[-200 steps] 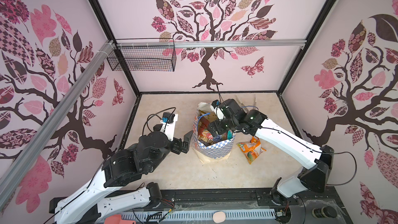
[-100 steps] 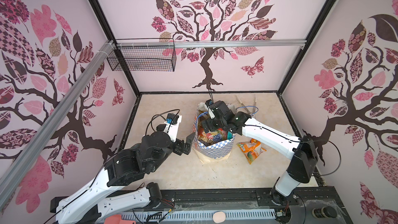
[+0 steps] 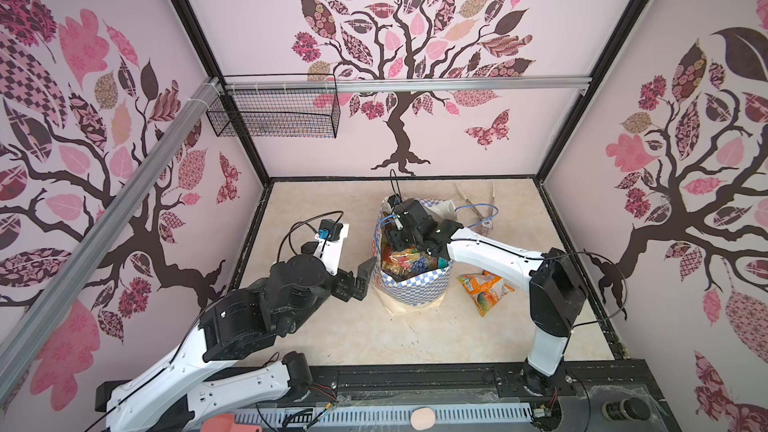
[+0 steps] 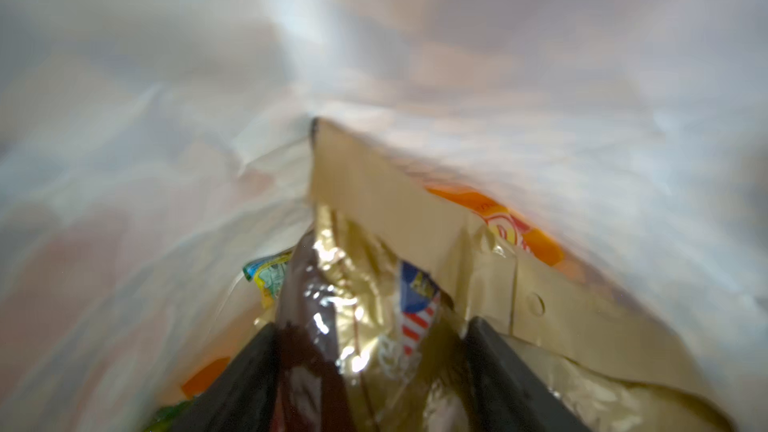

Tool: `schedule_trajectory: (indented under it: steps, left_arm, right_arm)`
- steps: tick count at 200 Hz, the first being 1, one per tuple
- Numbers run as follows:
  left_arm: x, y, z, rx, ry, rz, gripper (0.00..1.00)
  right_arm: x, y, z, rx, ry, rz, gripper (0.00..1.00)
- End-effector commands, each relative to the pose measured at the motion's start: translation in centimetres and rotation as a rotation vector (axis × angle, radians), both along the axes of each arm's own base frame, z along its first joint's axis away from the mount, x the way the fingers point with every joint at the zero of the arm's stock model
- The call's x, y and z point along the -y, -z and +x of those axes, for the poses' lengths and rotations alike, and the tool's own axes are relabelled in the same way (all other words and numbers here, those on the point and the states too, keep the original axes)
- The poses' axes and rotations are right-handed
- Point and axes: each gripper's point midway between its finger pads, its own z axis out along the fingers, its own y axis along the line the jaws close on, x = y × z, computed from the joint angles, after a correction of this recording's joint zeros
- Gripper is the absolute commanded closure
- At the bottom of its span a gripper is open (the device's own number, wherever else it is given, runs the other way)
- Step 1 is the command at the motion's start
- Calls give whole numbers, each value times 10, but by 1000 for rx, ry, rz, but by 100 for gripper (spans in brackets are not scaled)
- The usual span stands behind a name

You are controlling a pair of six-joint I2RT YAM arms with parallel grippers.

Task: Take the snacks out of the paper bag
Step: 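Lower the right gripper into the bag and grasp the red-and-gold candy bag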

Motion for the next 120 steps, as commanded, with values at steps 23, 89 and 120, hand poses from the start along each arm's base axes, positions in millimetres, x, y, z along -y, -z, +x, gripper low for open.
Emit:
schedule_trajectory:
  steps: [23,89,120]
  left_arm:
    - [5,7,0,-22,12,0,2]
    - [12,13,-1,-43,35,16,2]
    - [12,12,-1,-41,35,16,2]
  right_arm:
    - [12,12,0,6,44,4,70]
    - [18,-23,0,27,60,98,100]
    - [18,-55,0,57,67,178,100]
